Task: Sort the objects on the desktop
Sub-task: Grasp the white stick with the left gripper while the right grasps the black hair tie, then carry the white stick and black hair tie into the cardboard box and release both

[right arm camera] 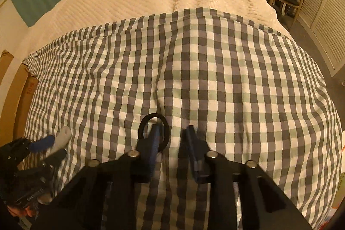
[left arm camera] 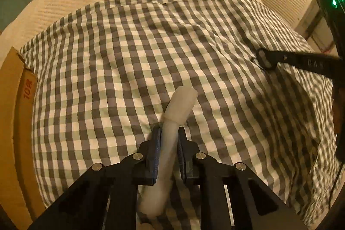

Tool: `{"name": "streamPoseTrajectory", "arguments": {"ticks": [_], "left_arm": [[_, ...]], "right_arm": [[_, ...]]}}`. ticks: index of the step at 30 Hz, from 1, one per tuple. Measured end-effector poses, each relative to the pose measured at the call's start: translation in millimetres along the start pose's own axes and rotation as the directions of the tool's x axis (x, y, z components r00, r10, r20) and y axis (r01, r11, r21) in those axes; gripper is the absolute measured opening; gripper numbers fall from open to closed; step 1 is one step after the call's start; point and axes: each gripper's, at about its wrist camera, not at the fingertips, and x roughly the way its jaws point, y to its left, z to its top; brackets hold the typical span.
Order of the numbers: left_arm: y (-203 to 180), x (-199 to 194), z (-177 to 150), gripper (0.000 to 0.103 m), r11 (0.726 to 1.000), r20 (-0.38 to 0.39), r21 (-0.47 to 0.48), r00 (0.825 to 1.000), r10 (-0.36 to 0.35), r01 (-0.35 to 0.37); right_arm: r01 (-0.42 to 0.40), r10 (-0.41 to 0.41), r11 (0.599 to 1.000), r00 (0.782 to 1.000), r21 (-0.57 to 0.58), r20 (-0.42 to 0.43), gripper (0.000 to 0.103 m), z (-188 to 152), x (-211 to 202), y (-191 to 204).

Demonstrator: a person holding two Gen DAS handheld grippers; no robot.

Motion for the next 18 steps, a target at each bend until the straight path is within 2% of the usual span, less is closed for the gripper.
{"name": "streamPoseTrajectory", "arguments": {"ticks": [1, 4, 9, 18], "left_arm": [[0.0, -2.0, -0.5, 0.012, 1.0, 0.001, 0.003, 1.0, 0.001, -0.001], [4.1, -11.2, -0.8, 0.012, 1.0, -0.007, -0.025, 1.0, -0.011, 0.011], [13.9, -31.3, 2.4, 0.012, 0.998, 0.005, -0.055, 1.0, -0.011, 0.011], [37.0, -95.7, -2.2, 0.012, 0.993, 0.035, -0.113, 0.999, -0.013, 0.017]], "right_arm": [[0.004, -0.004, 1.0, 1.0, -0.006, 0.001, 0.011, 0.1, -0.4, 0.5], [0.014, -0.014, 1.0, 1.0, -0.022, 0.013, 0.005, 0.0, -7.4, 2.5], [0.02, -0.018, 0.999, 0.999, -0.045, 0.029, 0.005, -1.4, -32.8, 10.0], [0.008, 0.0, 0.996, 0.997, -0.094, 0.082, 0.005, -8.0, -107.1, 44.6]]}}
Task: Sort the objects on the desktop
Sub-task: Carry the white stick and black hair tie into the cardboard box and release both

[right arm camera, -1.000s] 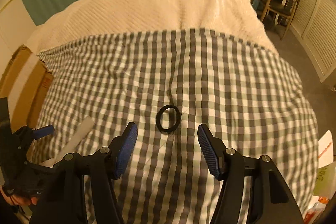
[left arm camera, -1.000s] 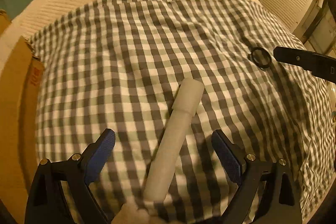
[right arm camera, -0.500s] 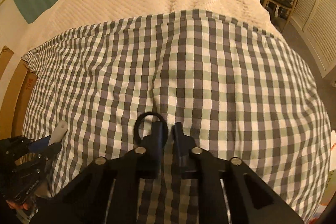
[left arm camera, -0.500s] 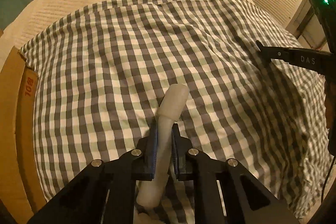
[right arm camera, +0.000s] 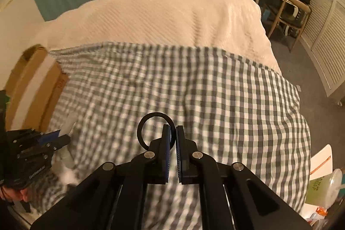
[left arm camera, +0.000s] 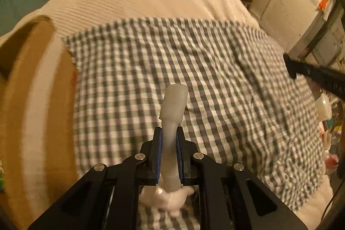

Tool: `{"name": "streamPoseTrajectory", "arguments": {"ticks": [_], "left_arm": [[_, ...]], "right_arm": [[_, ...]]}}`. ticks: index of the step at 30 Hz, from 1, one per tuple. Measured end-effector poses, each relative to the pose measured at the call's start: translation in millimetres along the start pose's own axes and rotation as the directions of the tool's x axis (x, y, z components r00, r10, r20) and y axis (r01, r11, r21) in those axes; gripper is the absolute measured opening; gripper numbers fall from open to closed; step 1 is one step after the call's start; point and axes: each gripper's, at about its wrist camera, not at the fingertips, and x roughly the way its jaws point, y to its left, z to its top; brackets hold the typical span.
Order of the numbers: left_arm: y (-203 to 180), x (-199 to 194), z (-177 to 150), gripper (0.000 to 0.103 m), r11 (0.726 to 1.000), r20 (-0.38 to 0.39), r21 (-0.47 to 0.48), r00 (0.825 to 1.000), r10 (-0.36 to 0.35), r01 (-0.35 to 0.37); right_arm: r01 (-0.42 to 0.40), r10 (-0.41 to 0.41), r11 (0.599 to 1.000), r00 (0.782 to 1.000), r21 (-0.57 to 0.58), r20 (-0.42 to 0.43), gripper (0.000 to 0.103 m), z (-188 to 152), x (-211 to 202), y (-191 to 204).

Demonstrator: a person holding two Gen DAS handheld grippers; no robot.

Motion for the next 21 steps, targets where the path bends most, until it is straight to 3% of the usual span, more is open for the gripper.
{"name": "streamPoseTrajectory", "arguments": {"ticks": [7, 14, 17, 21], "left_arm": [[38.5, -85.4, 15.4, 0.012, 0.994, 0.129, -0.104, 0.992, 0.001, 0.013], [83.7, -190.2, 33.2, 0.012, 0.976, 0.303, -0.217, 0.952, 0.039, 0.029], [99.9, -217.8, 32.1, 0.012, 0.973, 0.331, -0.231, 0.94, 0.082, -0.004], [129.0, -229.3, 24.8, 0.012, 0.963, 0.314, -0.268, 0.942, 0.118, -0.031]], "right_arm": [[-0.019, 0.023, 0.996, 0.999, -0.092, 0.048, 0.005, 5.5, -69.2, 64.6], [-0.06, 0.083, 0.987, 0.984, -0.147, 0.156, 0.005, 22.1, -146.8, 144.9], [-0.085, 0.115, 0.984, 0.975, -0.16, 0.191, 0.005, 30.9, -164.8, 182.4], [-0.153, 0.178, 0.979, 0.963, -0.134, 0.2, 0.005, 43.2, -169.0, 222.9]]}}
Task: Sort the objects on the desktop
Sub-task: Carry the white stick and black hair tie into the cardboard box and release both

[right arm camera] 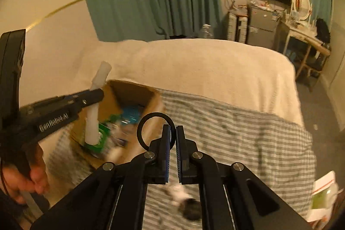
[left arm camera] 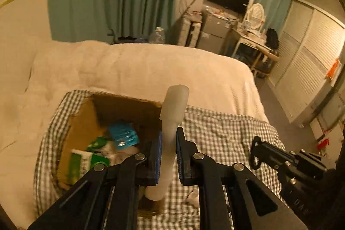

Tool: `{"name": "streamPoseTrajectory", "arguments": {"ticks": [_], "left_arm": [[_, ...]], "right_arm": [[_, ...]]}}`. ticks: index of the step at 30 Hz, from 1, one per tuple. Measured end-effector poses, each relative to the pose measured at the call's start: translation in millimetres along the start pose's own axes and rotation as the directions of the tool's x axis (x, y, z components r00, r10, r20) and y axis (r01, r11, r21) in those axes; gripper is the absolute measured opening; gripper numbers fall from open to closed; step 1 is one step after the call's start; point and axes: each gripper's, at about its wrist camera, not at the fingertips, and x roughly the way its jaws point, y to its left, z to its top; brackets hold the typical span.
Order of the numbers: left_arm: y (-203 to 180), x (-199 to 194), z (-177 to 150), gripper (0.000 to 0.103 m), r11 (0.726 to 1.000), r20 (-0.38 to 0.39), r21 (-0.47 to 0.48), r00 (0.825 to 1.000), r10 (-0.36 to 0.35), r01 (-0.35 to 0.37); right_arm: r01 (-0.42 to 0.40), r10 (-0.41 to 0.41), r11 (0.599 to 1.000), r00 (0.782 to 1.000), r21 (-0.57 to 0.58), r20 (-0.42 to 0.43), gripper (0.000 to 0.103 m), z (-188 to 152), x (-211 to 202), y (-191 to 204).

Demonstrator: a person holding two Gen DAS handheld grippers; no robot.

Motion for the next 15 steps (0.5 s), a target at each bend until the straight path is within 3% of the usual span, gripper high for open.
{"name": "streamPoseTrajectory", "arguments": {"ticks": [3, 9, 12, 15], "left_arm": [[38.3, 5.0, -10.4, 0.012, 0.997, 0.012, -0.078, 1.0, -0.016, 0.017], [86.1, 35.1, -31.9, 0.012, 0.997, -0.071, -0.056, 0.997, 0.04, -0.044], [105.9, 45.0, -34.9, 0.013, 0.996, -0.095, -0.081, 0.995, 0.033, -0.04], [117.6, 52.4, -33.8, 0.02, 0.994, -0.098, -0.1, 0.994, 0.039, -0.049]], "right_arm": [[-0.044, 0.044, 0.999, 0.999, 0.004, 0.003, 0.005, 7.9, 12.1, 32.9], [-0.075, 0.072, 0.997, 0.994, -0.032, -0.077, 0.005, 1.6, 65.5, 86.1], [-0.071, 0.065, 0.997, 0.991, -0.043, -0.118, 0.005, -3.2, 90.2, 91.5], [-0.073, 0.07, 0.997, 0.986, -0.018, -0.149, 0.005, -2.7, 109.1, 87.5]]}}
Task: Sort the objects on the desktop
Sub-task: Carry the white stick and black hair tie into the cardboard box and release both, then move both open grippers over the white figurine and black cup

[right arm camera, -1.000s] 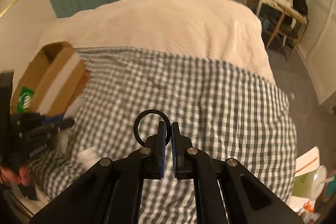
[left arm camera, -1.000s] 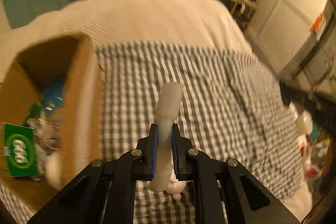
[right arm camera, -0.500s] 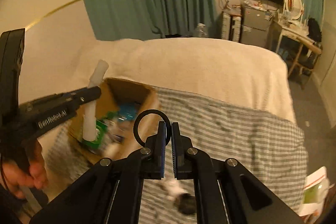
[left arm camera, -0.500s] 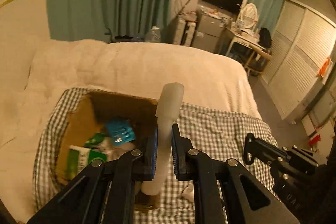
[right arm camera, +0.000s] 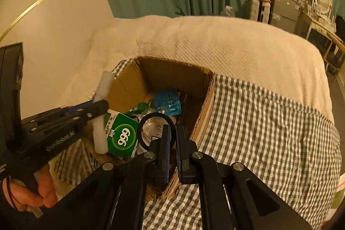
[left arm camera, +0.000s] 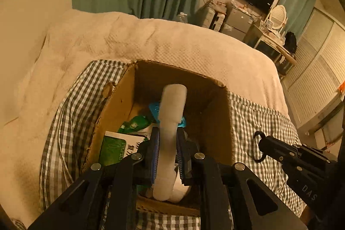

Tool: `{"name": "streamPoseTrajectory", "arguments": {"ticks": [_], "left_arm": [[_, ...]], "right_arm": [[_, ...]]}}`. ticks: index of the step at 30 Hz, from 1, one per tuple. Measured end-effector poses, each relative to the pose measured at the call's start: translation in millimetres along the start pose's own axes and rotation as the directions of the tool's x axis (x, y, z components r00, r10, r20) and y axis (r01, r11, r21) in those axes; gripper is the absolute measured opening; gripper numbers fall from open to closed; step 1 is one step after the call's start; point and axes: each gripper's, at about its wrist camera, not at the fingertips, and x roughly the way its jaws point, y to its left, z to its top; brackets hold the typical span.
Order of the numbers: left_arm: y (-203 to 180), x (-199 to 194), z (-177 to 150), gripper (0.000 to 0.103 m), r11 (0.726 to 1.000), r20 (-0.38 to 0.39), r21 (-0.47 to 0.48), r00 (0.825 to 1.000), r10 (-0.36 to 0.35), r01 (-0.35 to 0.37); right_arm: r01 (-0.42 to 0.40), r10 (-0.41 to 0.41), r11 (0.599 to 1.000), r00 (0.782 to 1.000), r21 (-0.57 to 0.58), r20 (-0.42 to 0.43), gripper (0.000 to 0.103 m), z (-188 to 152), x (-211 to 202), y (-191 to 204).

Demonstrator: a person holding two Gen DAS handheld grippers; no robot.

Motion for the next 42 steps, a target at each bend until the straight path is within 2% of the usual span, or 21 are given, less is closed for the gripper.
{"name": "streamPoseTrajectory", "arguments": {"ticks": [1, 2, 3, 4, 5, 6, 11, 15, 22, 29, 34, 37, 42], "left_arm": [[2.0, 3.8, 0.4, 0.025, 1.0, -0.008, -0.003, 1.0, 0.008, -0.008], [2.8, 5.4, 0.3, 0.039, 1.0, -0.009, -0.005, 1.0, 0.01, -0.01], [5.1, 5.4, -1.2, 0.06, 1.0, -0.007, -0.006, 1.0, 0.016, -0.016], [6.2, 5.6, -1.3, 0.069, 1.0, 0.0, -0.007, 1.0, 0.03, -0.03], [6.1, 4.6, -1.9, 0.077, 0.999, 0.014, -0.01, 0.999, 0.046, -0.046], [5.8, 3.7, -2.4, 0.08, 0.999, 0.02, -0.013, 0.999, 0.045, -0.045], [5.6, 2.6, -0.8, 0.08, 0.999, -0.003, -0.037, 1.0, 0.021, -0.022], [-7.9, -6.4, -4.0, 0.08, 1.0, -0.001, -0.008, 1.0, 0.011, -0.011], [-51.7, -28.9, -12.5, 0.08, 0.999, -0.007, 0.034, 1.0, -0.018, 0.018], [-102.2, -36.0, -45.2, 0.083, 0.994, -0.041, 0.105, 0.999, -0.017, 0.021], [-142.7, -32.3, -72.7, 0.083, 0.975, -0.045, 0.219, 0.999, -0.016, 0.025], [-167.6, -24.7, -92.2, 0.083, 0.956, -0.053, 0.289, 0.998, -0.038, 0.052], [-198.8, 6.2, -127.5, 0.083, 0.915, -0.098, 0.398, 0.995, -0.032, 0.068]], "right_arm": [[-0.006, 0.006, 1.0, 1.0, 0.009, -0.004, 0.008, 2.2, 3.5, -2.1], [-0.008, 0.008, 1.0, 1.0, 0.016, -0.005, 0.019, 2.6, 6.6, -3.6], [-0.007, 0.007, 1.0, 1.0, 0.022, -0.008, 0.028, 2.8, 10.4, -5.1], [0.0, 0.0, 1.0, 1.0, 0.028, -0.009, 0.047, 2.5, 13.4, -5.7], [0.006, -0.005, 1.0, 1.0, 0.031, -0.009, 0.053, 1.4, 14.8, -6.5], [0.007, -0.007, 0.999, 1.0, 0.032, -0.005, 0.053, 1.2, 15.7, -5.7], [0.01, -0.01, 1.0, 1.0, 0.01, 0.004, 0.053, 0.4, 15.2, -7.5], [0.039, -0.039, 0.999, 0.999, -0.015, 0.012, 0.053, -2.6, -2.8, -12.1], [0.096, -0.097, 0.995, 0.993, 0.012, 0.061, 0.053, -14.8, -65.5, -55.5], [0.124, -0.129, 0.991, 0.987, 0.053, 0.1, 0.053, -36.3, -131.1, -100.8], [0.134, -0.137, 0.99, 0.988, 0.038, 0.071, 0.053, -69.9, -152.2, -132.0], [0.135, -0.135, 0.991, 0.989, 0.001, 0.061, 0.053, -96.3, -154.8, -147.7], [0.113, -0.111, 0.992, 0.993, -0.056, 0.043, 0.053, -128.5, -146.5, -170.3]]}}
